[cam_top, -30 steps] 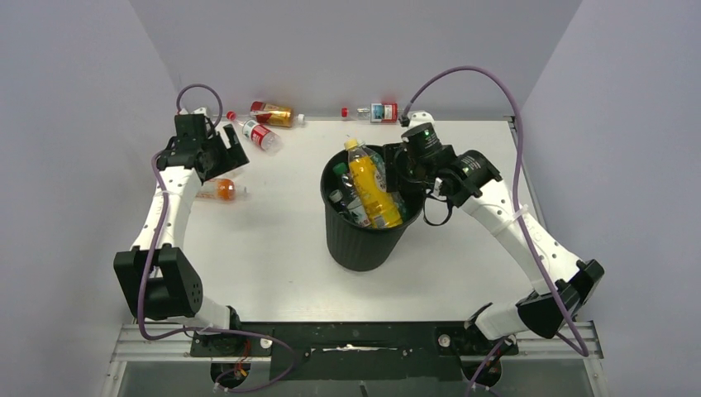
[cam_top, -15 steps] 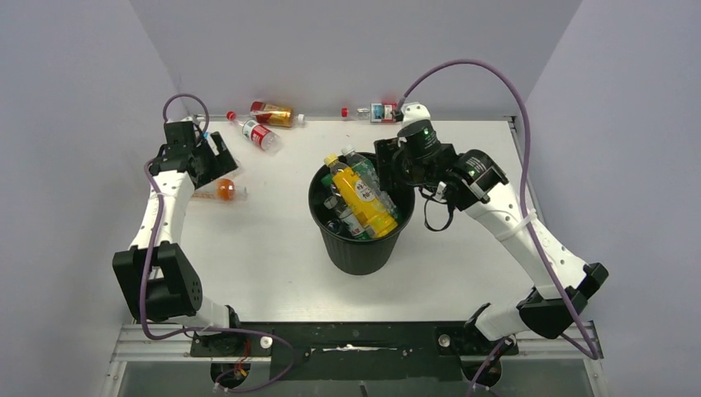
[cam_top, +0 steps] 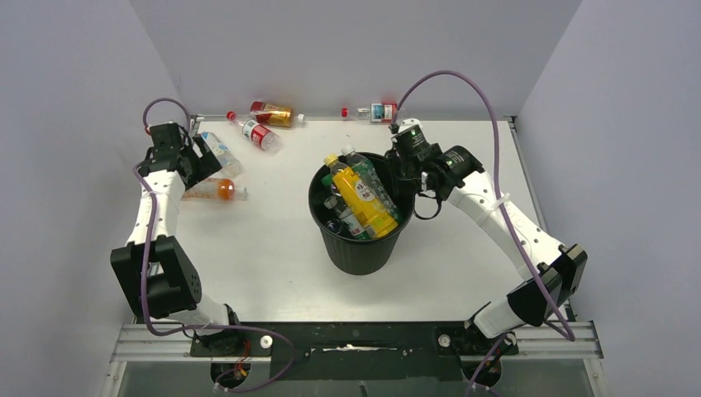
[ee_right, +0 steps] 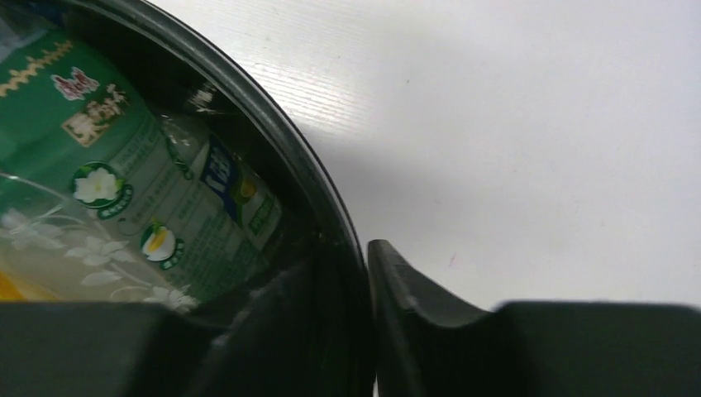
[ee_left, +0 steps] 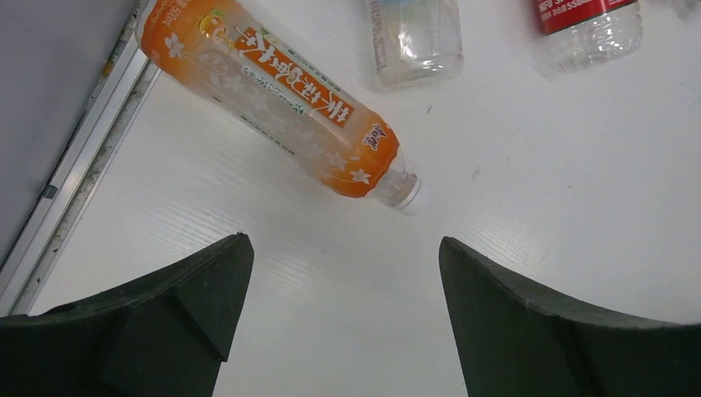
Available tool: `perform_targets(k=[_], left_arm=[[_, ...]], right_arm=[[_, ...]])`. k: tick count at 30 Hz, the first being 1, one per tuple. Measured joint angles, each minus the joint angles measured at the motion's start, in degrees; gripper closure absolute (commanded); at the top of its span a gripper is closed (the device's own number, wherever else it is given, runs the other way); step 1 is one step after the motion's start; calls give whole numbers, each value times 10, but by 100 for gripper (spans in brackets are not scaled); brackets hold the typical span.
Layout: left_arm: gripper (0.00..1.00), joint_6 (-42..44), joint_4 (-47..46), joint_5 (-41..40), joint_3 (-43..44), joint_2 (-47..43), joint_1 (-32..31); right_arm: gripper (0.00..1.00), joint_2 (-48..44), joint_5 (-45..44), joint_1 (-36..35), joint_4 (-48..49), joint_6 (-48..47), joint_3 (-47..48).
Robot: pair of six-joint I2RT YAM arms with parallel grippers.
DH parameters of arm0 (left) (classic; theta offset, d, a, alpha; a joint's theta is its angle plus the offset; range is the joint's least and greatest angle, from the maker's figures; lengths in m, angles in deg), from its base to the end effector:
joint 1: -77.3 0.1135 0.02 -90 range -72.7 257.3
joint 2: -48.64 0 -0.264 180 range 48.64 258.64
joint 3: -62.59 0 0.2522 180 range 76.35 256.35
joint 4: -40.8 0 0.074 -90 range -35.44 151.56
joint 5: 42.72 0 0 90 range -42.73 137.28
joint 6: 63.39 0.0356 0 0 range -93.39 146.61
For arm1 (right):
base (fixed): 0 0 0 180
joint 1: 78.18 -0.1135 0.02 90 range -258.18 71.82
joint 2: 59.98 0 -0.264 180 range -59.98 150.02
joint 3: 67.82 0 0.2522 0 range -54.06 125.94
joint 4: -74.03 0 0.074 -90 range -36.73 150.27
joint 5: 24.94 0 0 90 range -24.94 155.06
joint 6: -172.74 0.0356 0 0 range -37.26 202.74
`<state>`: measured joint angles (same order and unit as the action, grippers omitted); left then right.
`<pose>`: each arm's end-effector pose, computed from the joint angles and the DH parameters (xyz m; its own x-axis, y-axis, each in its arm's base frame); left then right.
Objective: Put the plastic bottles in the bin
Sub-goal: Move the trash bin to the center of the board, then pick up the plastic bottle at the center of the board.
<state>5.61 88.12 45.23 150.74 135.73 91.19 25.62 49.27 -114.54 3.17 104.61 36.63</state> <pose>0.3244 0.0815 0.3027 -0.5602 -0.5075 -0.6547 -0.4977 0.8380 -0.2236 0.2514 0.1731 0.3729 -0.7513 -0.1080 -0.6511 -0.1678 0.9854 0.0303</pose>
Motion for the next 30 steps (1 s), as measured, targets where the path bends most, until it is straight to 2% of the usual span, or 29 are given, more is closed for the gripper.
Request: perform_targets(k=[7, 14, 15, 17, 20, 30], left_arm=[[16, -16, -17, -18, -10, 42, 5], [15, -39, -39, -32, -40, 68, 6], [15, -42, -42, -33, -40, 74, 7], [15, -50, -50, -33, -40, 85, 11], [14, -64, -55, -32, -38, 101, 23], [13, -132, -64, -8, -2, 144, 52]], right_arm=[[88, 7, -2, 8, -5, 4, -1], [87, 1, -16, 59, -17, 11, 2], [80, -2, -18, 68, -20, 11, 2], [46, -11, -23, 82, -24, 10, 2], [8, -26, -34, 94, -31, 12, 2], [0, -64, -37, 96, -47, 10, 31]])
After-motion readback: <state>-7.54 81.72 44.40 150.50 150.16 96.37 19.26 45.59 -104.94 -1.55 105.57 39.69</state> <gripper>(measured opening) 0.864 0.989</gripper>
